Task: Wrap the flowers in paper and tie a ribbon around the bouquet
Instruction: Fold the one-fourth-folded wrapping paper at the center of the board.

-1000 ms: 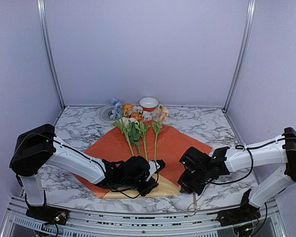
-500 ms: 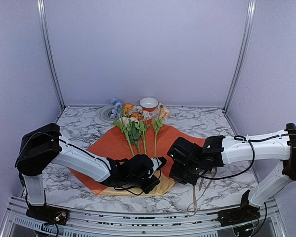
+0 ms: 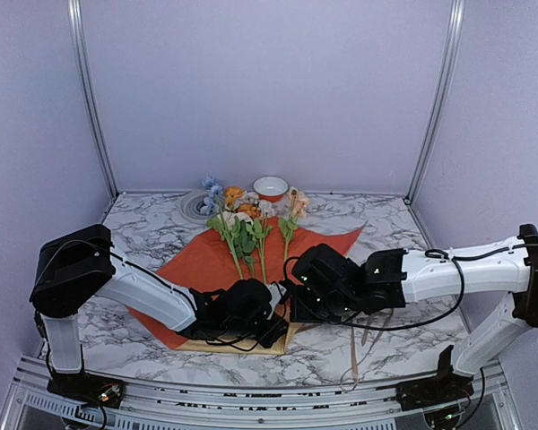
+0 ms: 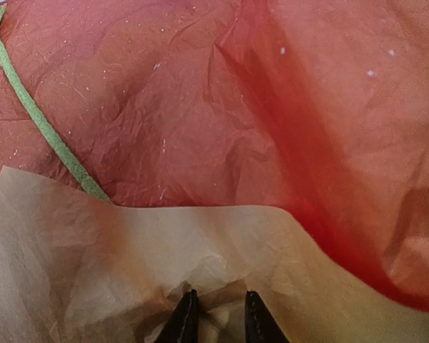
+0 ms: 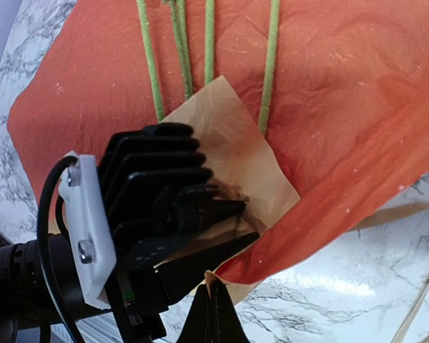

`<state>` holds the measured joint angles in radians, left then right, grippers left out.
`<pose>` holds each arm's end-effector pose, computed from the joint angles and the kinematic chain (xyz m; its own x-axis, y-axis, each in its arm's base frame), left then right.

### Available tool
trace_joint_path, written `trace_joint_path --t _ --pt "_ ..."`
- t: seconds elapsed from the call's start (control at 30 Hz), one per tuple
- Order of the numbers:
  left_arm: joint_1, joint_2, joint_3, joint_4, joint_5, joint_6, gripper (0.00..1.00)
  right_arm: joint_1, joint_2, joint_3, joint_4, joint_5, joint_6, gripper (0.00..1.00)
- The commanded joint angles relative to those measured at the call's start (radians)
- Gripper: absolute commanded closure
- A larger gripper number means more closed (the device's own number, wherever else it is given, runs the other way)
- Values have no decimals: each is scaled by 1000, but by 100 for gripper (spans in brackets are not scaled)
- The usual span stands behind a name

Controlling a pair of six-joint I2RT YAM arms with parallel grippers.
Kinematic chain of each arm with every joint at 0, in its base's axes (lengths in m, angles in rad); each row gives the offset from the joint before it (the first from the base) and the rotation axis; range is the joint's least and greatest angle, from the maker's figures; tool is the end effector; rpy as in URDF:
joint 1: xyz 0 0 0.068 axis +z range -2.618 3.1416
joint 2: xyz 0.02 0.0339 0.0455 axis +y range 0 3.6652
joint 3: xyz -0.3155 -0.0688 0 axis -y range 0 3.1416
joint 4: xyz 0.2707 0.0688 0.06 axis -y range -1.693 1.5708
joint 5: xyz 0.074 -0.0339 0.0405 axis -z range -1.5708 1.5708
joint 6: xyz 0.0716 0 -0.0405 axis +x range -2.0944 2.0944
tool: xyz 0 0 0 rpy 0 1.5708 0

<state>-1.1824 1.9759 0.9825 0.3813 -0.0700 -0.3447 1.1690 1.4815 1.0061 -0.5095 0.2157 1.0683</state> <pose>0.1794 -0.4251 0.1258 -0.5095 0.3550 -0.7839 0.7750 0.5851 -0.2387 0.1469 0.3066 0.2373 -0.9043 0.0609 -0.4226 -0.1251 0.9085 0.3987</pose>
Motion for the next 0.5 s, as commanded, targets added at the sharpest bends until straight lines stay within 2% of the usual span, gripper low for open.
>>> trace_joint_path --t 0.0,0.3,0.47 --pt "26 22 -60 -72 30 -19 77 4 35 0 154 -14 -252 100" --pt "58 -53 -84 -68 76 -30 74 4 97 -12 192 -69 -495 100" --pt "61 -89 -46 -63 146 -33 69 3 124 -44 236 -102 -628 100"
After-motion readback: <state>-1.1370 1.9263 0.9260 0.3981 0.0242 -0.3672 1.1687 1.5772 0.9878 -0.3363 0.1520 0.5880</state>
